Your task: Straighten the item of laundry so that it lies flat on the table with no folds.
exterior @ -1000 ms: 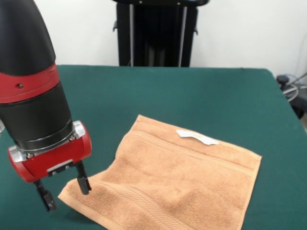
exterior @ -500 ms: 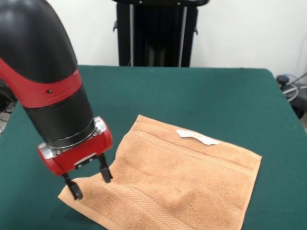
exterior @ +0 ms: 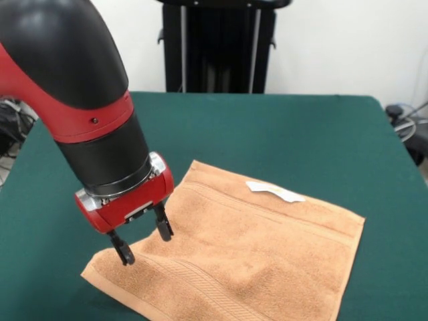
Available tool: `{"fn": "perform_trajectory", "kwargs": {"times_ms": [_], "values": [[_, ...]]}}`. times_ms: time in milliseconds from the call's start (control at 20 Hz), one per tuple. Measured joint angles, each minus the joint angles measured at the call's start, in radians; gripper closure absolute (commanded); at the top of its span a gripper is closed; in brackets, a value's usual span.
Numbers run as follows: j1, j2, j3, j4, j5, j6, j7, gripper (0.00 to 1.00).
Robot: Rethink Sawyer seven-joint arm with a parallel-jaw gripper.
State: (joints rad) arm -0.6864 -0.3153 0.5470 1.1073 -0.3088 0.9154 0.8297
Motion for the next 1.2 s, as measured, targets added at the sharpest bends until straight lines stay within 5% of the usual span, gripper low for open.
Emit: {"fn": "perform_trajectory", "kwargs": {"times_ms": [1200], "values": [[0.000,-0.002,0.000,0.002,-0.012,-0.023,0.000,0.00]]}}
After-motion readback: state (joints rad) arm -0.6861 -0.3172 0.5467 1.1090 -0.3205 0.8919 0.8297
